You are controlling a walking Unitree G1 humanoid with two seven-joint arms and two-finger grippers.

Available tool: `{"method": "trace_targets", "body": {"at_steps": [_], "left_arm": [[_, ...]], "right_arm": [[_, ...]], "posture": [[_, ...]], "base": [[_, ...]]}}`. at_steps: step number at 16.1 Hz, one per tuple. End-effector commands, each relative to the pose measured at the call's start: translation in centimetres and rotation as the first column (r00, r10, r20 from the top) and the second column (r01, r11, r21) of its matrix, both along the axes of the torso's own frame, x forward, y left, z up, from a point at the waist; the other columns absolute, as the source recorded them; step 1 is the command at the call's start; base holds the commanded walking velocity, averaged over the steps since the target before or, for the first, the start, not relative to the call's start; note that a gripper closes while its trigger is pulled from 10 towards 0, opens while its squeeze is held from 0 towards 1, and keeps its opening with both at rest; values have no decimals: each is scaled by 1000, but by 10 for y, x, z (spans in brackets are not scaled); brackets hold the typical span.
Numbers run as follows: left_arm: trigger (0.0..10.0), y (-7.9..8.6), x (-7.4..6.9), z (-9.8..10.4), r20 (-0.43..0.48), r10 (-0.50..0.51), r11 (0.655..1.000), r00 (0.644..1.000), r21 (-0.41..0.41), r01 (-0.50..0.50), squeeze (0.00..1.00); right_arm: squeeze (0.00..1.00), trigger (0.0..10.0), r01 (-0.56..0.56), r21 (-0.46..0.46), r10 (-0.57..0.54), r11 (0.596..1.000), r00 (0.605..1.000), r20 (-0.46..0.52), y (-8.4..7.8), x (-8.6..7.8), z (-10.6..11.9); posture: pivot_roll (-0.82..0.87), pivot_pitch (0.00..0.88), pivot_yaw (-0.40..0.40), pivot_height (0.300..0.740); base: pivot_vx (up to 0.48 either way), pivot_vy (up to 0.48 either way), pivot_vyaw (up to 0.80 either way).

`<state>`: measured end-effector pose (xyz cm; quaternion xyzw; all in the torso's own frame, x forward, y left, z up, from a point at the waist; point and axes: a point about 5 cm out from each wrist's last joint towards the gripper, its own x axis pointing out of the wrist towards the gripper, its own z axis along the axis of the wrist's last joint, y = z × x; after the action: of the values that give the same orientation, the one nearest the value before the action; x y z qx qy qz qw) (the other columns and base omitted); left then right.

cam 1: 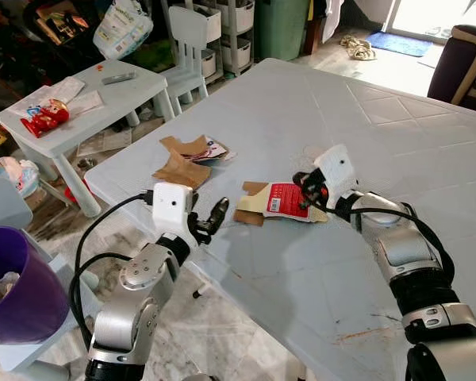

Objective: Picking trash to rubbish bin

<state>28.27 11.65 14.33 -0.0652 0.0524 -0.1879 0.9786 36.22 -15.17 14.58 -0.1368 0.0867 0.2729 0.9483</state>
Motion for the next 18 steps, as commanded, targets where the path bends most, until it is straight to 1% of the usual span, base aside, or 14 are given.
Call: {"method": "trace_targets", "body": {"at_steps": [1,2,6,8,10,14,18], "left_arm": [[10000,1,0,-1,1,11,1000,1000,6,-11,0],[10000,0,-1,-2,-2,9,1000,1000,5,-9,0],[10000,-3,-1,-3,-6,-4,1000,1000,2,4,0],[10000,-4,-2,-3,-8,-8,1000,1000,-1,8,0],[10000,-5,-2,-3,-9,-13,1000,1000,-3,13,0],[10000,-8,-4,-6,-24,-38,999,999,-3,38,0],[10000,-10,-6,-6,-26,-50,999,998,-6,50,0]], "right_arm": [[1000,10000,15,-9,-15,1000,1000,-6,-2,2,1],[1000,10000,36,-10,-36,999,999,-6,-5,2,-1],[1000,10000,16,-10,-16,1000,1000,-8,-3,-1,-5],[1000,10000,25,2,-25,1000,1000,16,-4,-1,-3],[1000,10000,62,11,-63,998,997,40,-7,2,0],[1000,10000,129,-31,-127,991,990,54,-17,7,-1],[1000,10000,123,-32,-122,992,991,56,-16,7,-3]], "posture": [[89,64,20,740],[86,64,20,740],[82,70,23,740],[79,71,24,740],[79,72,24,740],[80,75,23,740],[81,77,24,740]], "base": [[0,0,0],[0,0,0],[0,0,0],[0,0,0],[0,0,0],[0,0,0],[0,0,0]]}}
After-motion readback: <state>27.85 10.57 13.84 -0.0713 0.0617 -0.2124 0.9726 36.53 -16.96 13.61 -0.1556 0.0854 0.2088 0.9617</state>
